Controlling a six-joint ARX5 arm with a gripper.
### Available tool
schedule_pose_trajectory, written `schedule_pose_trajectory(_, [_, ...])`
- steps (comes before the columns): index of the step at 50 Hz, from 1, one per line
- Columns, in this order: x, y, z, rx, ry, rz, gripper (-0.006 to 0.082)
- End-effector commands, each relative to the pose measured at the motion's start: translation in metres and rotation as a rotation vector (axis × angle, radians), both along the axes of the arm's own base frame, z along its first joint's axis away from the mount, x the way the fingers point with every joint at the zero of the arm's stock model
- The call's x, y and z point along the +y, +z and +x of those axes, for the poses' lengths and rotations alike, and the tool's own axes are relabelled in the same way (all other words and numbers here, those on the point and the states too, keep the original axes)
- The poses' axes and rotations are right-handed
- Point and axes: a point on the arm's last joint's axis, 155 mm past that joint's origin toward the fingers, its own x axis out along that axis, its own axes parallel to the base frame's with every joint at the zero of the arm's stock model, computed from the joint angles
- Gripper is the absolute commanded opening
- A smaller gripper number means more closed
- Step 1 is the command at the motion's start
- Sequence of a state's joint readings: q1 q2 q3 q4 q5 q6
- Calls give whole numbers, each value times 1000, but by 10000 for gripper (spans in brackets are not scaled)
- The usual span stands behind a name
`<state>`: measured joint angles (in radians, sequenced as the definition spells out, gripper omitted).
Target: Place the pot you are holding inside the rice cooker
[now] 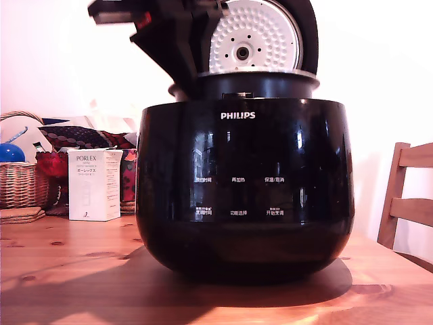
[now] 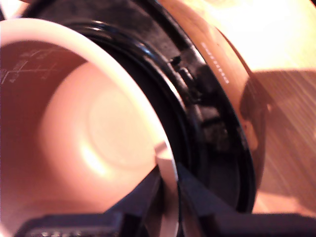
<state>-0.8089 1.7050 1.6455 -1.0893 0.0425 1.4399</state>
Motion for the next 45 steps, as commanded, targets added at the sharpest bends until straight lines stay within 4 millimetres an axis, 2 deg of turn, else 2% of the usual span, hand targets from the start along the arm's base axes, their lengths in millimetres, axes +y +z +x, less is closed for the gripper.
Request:
schedule_pose_trajectory(1, [-14, 12, 12, -46, -7, -65, -24])
schedule_pose_trajectory(25, [-3, 4, -3, 21, -6, -19, -24])
schedule_pose_trajectory(39, [-4, 4, -4, 23, -8, -20, -23])
schedule_pose_trajectory(45, [-5, 4, -3, 19, -9, -25, 41])
